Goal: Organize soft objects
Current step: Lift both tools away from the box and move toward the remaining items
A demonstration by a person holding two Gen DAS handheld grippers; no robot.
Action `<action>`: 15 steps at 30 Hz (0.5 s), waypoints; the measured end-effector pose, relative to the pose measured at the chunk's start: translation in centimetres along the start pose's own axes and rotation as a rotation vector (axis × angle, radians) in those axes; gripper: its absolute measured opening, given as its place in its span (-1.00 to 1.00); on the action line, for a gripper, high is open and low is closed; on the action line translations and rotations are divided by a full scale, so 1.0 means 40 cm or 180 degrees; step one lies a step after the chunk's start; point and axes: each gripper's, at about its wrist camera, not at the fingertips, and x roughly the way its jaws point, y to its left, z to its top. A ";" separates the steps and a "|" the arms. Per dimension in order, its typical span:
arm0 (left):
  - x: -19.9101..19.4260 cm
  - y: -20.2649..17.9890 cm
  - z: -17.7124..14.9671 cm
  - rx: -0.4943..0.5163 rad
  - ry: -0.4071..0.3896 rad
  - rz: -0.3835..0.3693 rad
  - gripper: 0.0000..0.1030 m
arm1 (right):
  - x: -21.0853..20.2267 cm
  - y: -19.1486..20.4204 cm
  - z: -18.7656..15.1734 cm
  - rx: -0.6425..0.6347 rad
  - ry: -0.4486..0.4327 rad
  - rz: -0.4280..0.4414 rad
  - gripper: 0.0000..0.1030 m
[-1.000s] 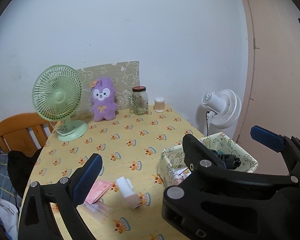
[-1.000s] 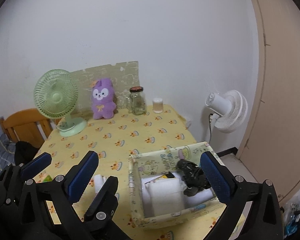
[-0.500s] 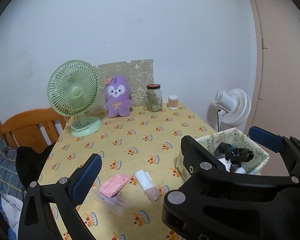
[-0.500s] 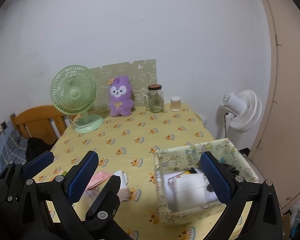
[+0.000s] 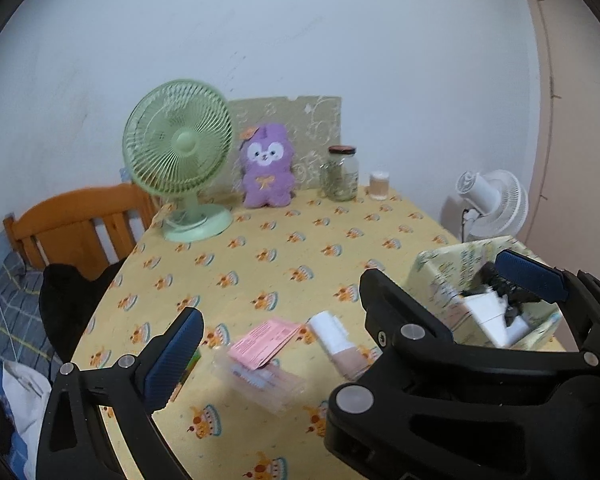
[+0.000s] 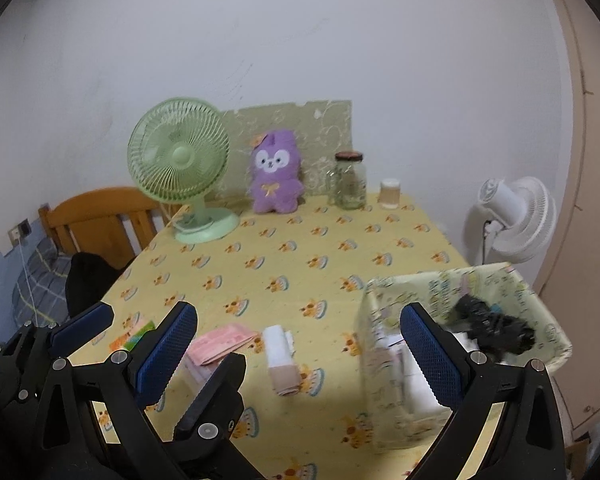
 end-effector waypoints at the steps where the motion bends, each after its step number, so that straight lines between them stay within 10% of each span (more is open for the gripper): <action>1: 0.008 0.009 -0.008 -0.0021 0.0030 0.0014 0.97 | 0.010 0.007 -0.006 -0.0014 0.0016 0.0016 0.98; 15: 0.112 0.095 -0.100 -0.0211 0.0411 0.0152 0.96 | 0.156 0.093 -0.080 -0.0227 0.0338 0.0191 0.83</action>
